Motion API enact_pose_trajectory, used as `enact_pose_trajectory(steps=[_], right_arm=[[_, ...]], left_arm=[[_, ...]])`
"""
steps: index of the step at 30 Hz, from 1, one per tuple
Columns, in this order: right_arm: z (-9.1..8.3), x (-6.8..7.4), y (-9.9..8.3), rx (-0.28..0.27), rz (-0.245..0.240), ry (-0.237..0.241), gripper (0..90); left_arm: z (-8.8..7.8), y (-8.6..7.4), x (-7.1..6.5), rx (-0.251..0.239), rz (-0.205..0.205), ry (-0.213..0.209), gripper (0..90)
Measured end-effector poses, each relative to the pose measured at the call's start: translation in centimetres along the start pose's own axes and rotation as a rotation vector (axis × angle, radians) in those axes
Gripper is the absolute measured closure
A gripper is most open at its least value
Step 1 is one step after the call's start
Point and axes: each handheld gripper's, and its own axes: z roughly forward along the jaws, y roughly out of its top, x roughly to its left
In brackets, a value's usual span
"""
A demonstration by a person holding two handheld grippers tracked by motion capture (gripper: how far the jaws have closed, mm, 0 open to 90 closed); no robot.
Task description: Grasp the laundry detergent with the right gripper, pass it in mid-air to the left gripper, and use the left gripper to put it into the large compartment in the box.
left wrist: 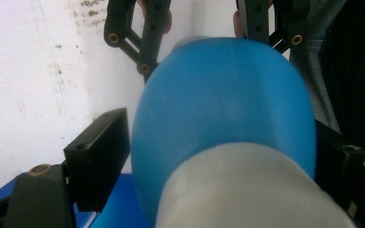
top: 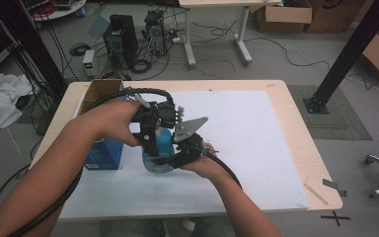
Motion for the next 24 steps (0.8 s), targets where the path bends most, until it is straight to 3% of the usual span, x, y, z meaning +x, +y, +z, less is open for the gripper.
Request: enact_pose_trajectory(steps=[10, 24], right_arm=[[-0.11, -0.04, -0.01, -0.001, 0.0, -0.005, 46.1], [-0.09, 0.0, 0.03, -0.005, -0.003, 0.001, 46.2]], left_arm=[[-0.01, 0.2, -0.09, 0.015, 0.001, -0.01, 29.4], [-0.07, 0.18, -0.2, 0.016, 0.001, -0.009, 35.0]])
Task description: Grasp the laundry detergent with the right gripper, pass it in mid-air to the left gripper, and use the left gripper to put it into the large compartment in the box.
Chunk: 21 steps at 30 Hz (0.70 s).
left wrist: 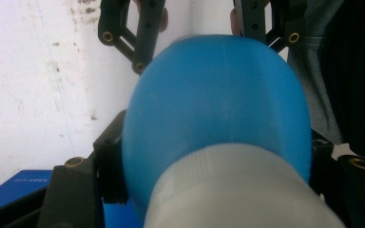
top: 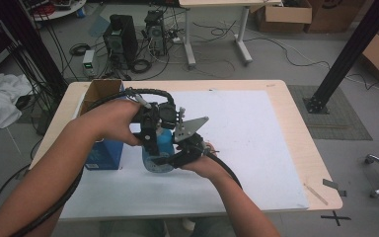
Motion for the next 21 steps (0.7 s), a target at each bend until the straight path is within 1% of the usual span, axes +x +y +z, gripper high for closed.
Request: enact_pose_trajectory(steps=[4, 9, 11, 12, 14, 16, 18, 21], right_arm=[[0.01, 0.04, 0.06, 0.0, 0.0, 0.003, 46.2], [0.02, 0.03, 0.07, -0.001, -0.003, 0.003, 46.2], [0.03, 0.02, 0.06, -0.001, -0.004, 0.003, 46.2], [0.07, 0.04, 0.05, -0.002, -0.003, 0.003, 46.2], [0.1, 0.07, 0.05, -0.004, 0.002, 0.004, 46.2], [0.06, 0.04, 0.05, -0.003, -0.005, 0.003, 46.2], [-0.05, 0.04, 0.11, -0.009, -0.007, 0.009, 46.2], [-0.14, 0.06, 0.19, -0.012, -0.01, 0.011, 45.9]], left_arm=[[-0.02, -0.02, -0.02, 0.0, 0.003, 0.0, 37.2], [-0.03, -0.05, -0.01, -0.004, 0.005, -0.004, 37.7], [0.0, -0.08, -0.06, -0.009, 0.013, -0.002, 38.3], [-0.03, -0.07, -0.06, -0.003, 0.014, -0.003, 38.5], [-0.01, -0.08, -0.08, -0.009, 0.008, 0.002, 38.6], [-0.12, -0.07, -0.19, -0.007, 0.007, 0.009, 39.0], [-0.22, -0.08, -0.26, -0.016, 0.006, 0.015, 39.1], [-0.39, -0.01, -0.29, -0.013, 0.008, 0.012, 39.3]])
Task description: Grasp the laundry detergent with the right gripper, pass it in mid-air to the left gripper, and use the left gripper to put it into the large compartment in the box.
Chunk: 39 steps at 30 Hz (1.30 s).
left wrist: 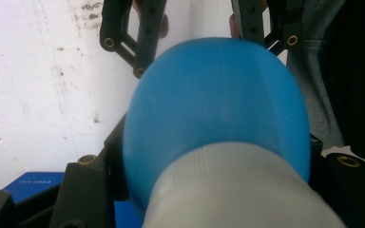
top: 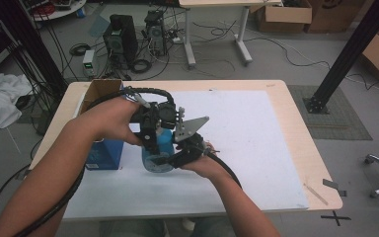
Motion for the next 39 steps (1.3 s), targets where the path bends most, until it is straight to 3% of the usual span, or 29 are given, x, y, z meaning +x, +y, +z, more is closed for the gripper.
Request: enact_pose_trajectory(steps=[11, 14, 16, 19, 29, 33, 39], right_arm=[[-0.3, 0.1, 0.0, -0.001, 0.005, -0.013, 42.2], [-0.6, 0.2, 0.0, 0.0, 0.004, -0.016, 37.3], [-0.9, 0.3, -0.1, 0.001, 0.02, 0.002, 30.1], [-1.3, 0.6, -0.3, -0.008, 0.024, 0.016, 26.6], [-4.4, 0.5, 0.0, -0.007, 0.033, -0.031, 21.8], [-6.0, 0.2, 0.3, 0.007, 0.043, -0.051, 18.4], [-7.8, -0.1, 2.0, 0.075, 0.029, -0.054, 14.3]], left_arm=[[-0.3, 0.4, -0.2, -0.002, 0.01, 0.002, 39.4], [-0.4, 0.4, -0.2, -0.001, 0.009, -0.002, 39.4], [-0.6, 0.4, -0.2, 0.0, 0.003, -0.007, 39.4], [-0.7, 0.4, -0.1, 0.001, -0.001, -0.008, 39.4], [-1.5, 0.7, 0.1, -0.005, -0.015, -0.024, 39.3], [-2.1, 0.6, 0.2, -0.005, -0.029, -0.036, 39.3], [-3.0, -0.2, 1.0, 0.0, -0.105, -0.061, 39.2]])
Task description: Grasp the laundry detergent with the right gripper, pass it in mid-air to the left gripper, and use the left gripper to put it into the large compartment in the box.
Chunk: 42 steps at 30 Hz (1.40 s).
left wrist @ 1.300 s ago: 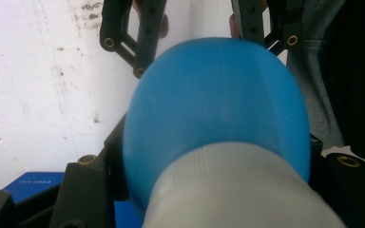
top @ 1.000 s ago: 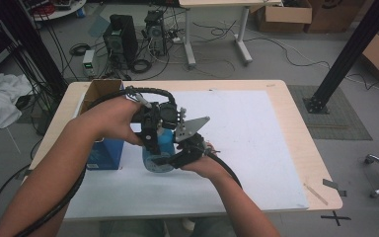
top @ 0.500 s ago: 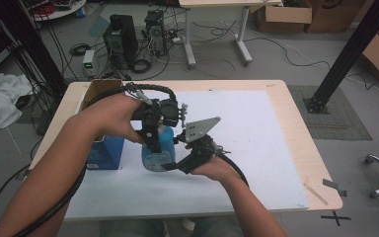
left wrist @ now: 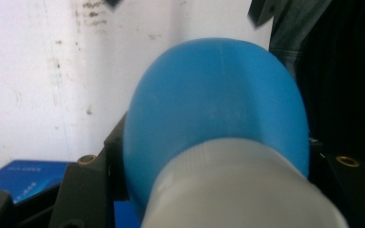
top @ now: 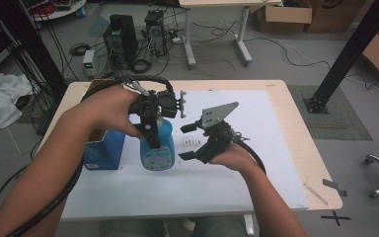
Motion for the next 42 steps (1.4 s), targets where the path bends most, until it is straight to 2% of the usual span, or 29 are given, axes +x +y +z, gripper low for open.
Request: enact_pose_trajectory(steps=[3, 4, 8, 10, 11, 17, 20, 21, 22, 23, 25, 26, 27, 28, 29, 31, 32, 35, 36, 39, 42], right_arm=[[-1.4, -0.2, 1.1, 0.044, -0.013, -0.002, 12.0], [-1.4, -0.2, 1.1, 0.044, -0.013, -0.002, 12.0], [-2.4, -0.3, 2.0, 0.105, -0.026, -0.013, 9.5], [-3.0, -0.4, 2.5, 0.157, -0.035, -0.016, 7.2], [-3.0, -0.4, 2.5, 0.157, -0.035, -0.016, 7.2], [-3.8, -1.0, 3.4, 0.305, -0.035, -0.018, 0.5], [-4.2, -1.2, 3.8, 0.375, -0.039, -0.02, 0.0], [-4.4, -1.3, 4.0, 0.409, -0.04, -0.016, 0.0], [-4.4, -1.3, 4.0, 0.409, -0.04, -0.016, 0.0], [-4.5, -1.3, 4.1, 0.431, -0.043, -0.016, 0.0], [-4.8, -1.4, 4.1, 0.473, -0.04, -0.018, 0.0], [-5.1, -1.5, 4.0, 0.519, -0.035, -0.02, 0.0], [-5.2, -1.5, 3.9, 0.532, -0.033, -0.022, 0.0], [-5.4, -1.5, 3.8, 0.545, -0.033, -0.022, 0.0], [-5.4, -1.5, 3.8, 0.545, -0.033, -0.022, 0.0], [-5.7, -1.6, 3.5, 0.572, -0.029, -0.024, 0.0], [-6.0, -1.5, 3.1, 0.594, -0.023, -0.025, 0.0], [-6.4, -1.5, 2.5, 0.622, -0.011, -0.024, 0.0], [-6.4, -1.5, 2.5, 0.622, -0.011, -0.024, 0.0], [-6.8, -1.4, 2.1, 0.634, -0.006, -0.029, 0.0], [-7.2, -1.4, 1.9, 0.636, -0.005, -0.032, 0.0]], left_arm=[[-0.5, -0.5, 0.5, 0.005, -0.044, -0.006, 39.2], [-0.6, -0.6, 0.7, 0.006, -0.057, -0.009, 39.2], [-1.7, -1.6, 1.3, 0.002, -0.122, -0.019, 39.1], [-2.2, -2.1, 1.6, -0.007, -0.151, -0.024, 39.1], [-2.6, -2.3, 1.8, -0.006, -0.171, -0.031, 39.1], [-4.6, -4.1, 3.2, -0.026, -0.309, -0.047, 38.9], [-5.8, -5.1, 3.9, -0.038, -0.396, -0.04, 39.0], [-6.1, -5.4, 4.0, -0.037, -0.414, -0.039, 38.9], [-6.5, -5.7, 4.2, -0.038, -0.445, -0.041, 38.9], [-7.0, -6.2, 4.5, -0.042, -0.487, -0.043, 39.0], [-7.8, -6.8, 4.8, -0.042, -0.547, -0.045, 38.9], [-8.3, -7.3, 5.0, -0.044, -0.595, -0.042, 38.9], [-8.6, -7.5, 5.1, -0.045, -0.622, -0.037, 38.9], [-9.2, -8.2, 5.4, -0.031, -0.691, -0.031, 38.9], [-9.2, -8.2, 5.4, -0.031, -0.691, -0.031, 38.9], [-9.6, -9.0, 5.7, -0.027, -0.78, -0.023, 38.9], [-9.8, -9.3, 5.8, -0.024, -0.808, -0.023, 38.8], [-10.3, -10.5, 6.3, -0.015, -0.923, -0.034, 38.9], [-10.4, -10.7, 6.5, -0.019, -0.943, -0.033, 38.9], [-10.8, -11.8, 6.7, -0.02, -1.046, -0.04, 38.9], [-11.4, -12.8, 6.9, -0.026, -1.136, -0.027, 38.9]])
